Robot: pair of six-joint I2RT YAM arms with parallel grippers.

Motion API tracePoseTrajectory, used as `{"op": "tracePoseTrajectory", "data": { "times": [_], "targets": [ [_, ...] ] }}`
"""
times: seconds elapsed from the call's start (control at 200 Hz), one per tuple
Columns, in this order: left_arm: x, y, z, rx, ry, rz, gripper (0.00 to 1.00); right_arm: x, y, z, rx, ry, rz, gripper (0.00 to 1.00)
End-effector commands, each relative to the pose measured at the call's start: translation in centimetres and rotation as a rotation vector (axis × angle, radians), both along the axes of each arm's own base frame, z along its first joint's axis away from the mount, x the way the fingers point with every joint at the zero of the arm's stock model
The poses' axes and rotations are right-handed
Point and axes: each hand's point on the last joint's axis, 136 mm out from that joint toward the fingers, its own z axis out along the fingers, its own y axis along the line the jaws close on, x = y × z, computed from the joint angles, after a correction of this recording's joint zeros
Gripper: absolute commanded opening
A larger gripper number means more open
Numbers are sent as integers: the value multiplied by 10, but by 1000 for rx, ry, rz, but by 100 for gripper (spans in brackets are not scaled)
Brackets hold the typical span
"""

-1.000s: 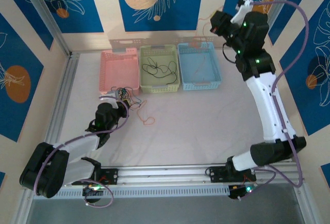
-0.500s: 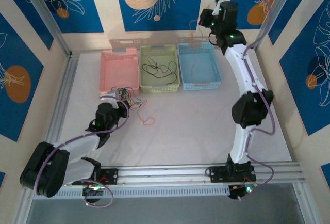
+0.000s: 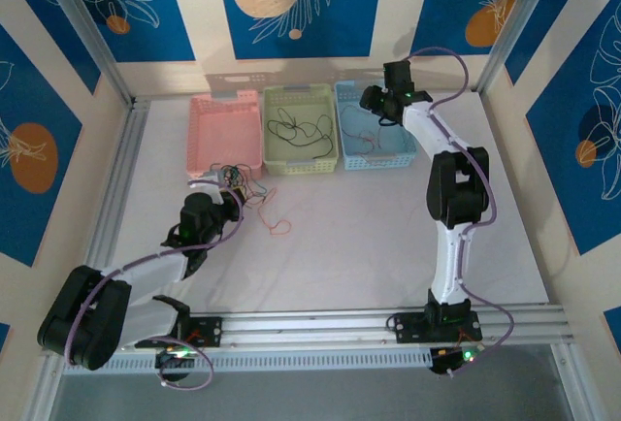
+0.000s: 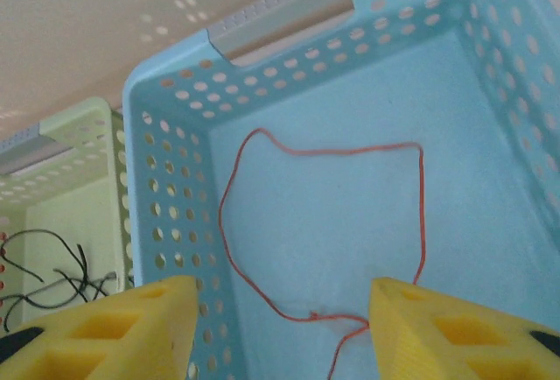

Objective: Untangle the cables

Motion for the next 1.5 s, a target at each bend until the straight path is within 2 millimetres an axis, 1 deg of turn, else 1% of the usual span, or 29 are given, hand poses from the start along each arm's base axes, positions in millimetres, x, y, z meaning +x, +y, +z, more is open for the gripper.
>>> {"op": "tracePoseTrajectory", "data": {
  "times": [0.0,0.005,0.04,0.065,0.085,0.12,0.13,0.17,0.245,0.315,0.375,0.395,0.445,0.495,0.525,0.6,0.68,0.715,0.775,0.82,0.96,1.09,1.195,1.256,1.311,1.361,1.421,1.481,1.496],
  "targets": [
    [8,-1,15,-23,-30,2,0,-25,6,93,25,-198,11,56],
    [9,0,15,-23,-31,3,0,-26,7,97,28,-207,13,56],
    [8,-1,14,-24,-29,1,0,-35,13,101,40,-232,35,55],
    [9,-1,14,-24,-29,1,0,-44,19,111,59,-264,62,55],
    [8,-1,15,-24,-30,-1,0,-50,24,110,73,-273,87,54],
    [8,-1,15,-23,-32,-1,0,-61,37,118,104,-304,148,53],
    [8,-1,15,-25,-31,-2,0,-64,39,116,109,-306,160,53],
    [8,-2,15,-26,-34,-6,0,-78,59,119,144,-337,259,51],
    [7,-5,17,-33,-41,-24,0,-109,102,116,187,-374,475,47],
    [6,-9,20,-42,-54,-47,0,-141,142,107,211,-402,688,45],
    [5,-12,22,-50,-63,-64,0,-169,173,89,199,-409,862,44],
    [5,-12,22,-52,-64,-68,0,-179,183,82,191,-413,921,41],
    [5,-13,23,-55,-67,-74,0,-199,204,65,166,-423,1054,38],
    [5,-14,23,-56,-69,-75,0,-209,217,51,171,-423,1134,37],
    [4,-14,23,-57,-70,-76,0,-212,221,46,207,-410,1161,36],
    [4,-14,25,-61,-77,-82,0,-211,227,35,283,-422,1185,35],
    [3,-16,26,-65,-83,-92,0,-213,234,14,291,-451,1224,36],
    [3,-17,27,-70,-88,-100,0,-215,238,0,299,-438,1248,36],
    [1,-22,31,-83,-106,-125,0,-225,246,-19,311,-423,1313,37],
    [-1,-25,33,-94,-121,-145,0,-234,253,-27,299,-422,1365,38],
    [-6,-33,42,-121,-162,-204,0,-246,267,-31,304,-444,1402,43],
    [-11,-41,51,-148,-207,-262,0,-253,272,-36,288,-421,1421,47],
    [-21,-51,64,-180,-290,-343,0,-260,279,-41,296,-389,1457,49],
    [-22,-56,64,-201,-294,-367,0,-264,282,-41,297,-394,1473,49],
    [-23,-61,65,-215,-300,-399,0,-263,282,-40,294,-404,1469,49],
    [-24,-64,66,-224,-305,-417,0,-263,282,-39,293,-407,1467,47],
    [-23,-63,64,-228,-298,-412,0,-261,281,-38,281,-414,1461,40],
    [-22,-62,64,-221,-297,-403,0,-259,278,-36,275,-423,1454,28],
    [-22,-61,63,-218,-294,-399,0,-258,277,-36,275,-421,1449,23]
  ]
}}
